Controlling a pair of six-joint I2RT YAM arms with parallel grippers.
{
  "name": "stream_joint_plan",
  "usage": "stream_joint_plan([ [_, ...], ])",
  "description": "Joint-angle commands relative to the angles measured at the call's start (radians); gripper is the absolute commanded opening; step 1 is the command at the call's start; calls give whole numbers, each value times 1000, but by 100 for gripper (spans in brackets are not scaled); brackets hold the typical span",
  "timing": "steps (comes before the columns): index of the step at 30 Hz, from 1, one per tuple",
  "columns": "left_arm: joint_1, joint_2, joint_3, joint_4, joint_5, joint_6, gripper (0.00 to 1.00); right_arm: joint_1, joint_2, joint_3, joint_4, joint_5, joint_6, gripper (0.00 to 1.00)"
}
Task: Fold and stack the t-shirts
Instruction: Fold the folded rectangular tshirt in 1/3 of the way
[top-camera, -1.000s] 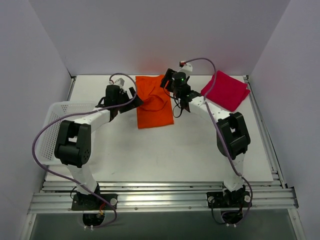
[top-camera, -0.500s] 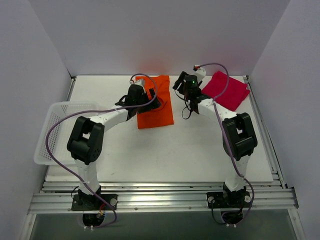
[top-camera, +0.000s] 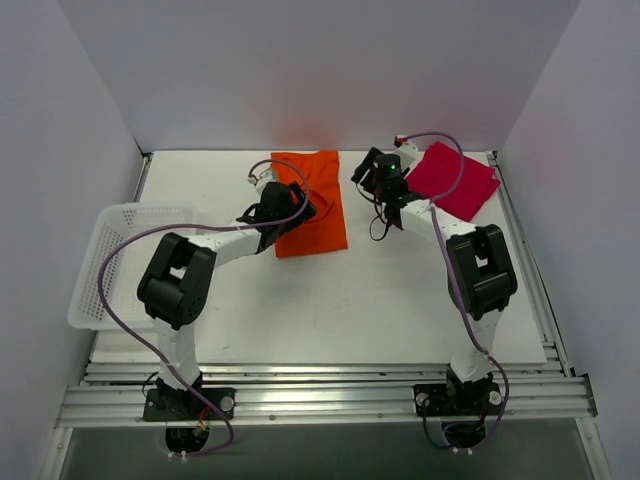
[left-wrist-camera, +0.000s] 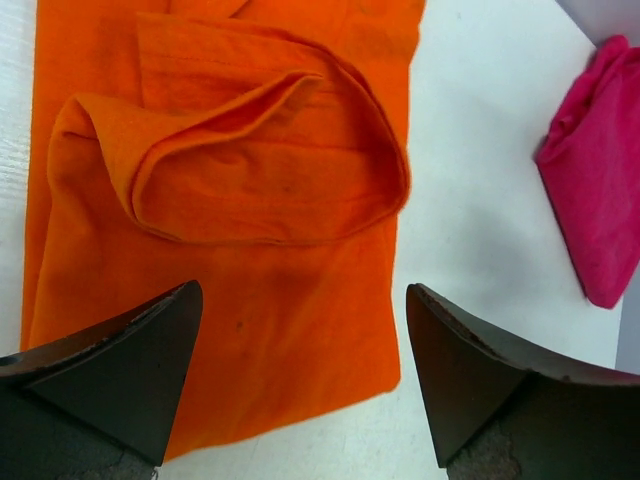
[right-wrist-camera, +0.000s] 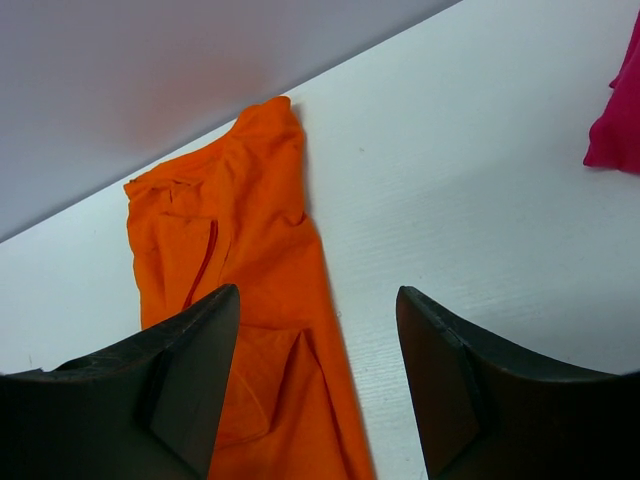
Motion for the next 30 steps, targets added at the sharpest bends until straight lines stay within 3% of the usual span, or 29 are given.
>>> stream_joint_plan([
  [1, 4, 71, 51, 91, -52, -47, 91, -22, -40, -11, 49, -18, 25, 59],
  [30, 73, 276, 263, 115, -45, -56, 88, -89, 86, 12, 86, -113, 73, 57],
])
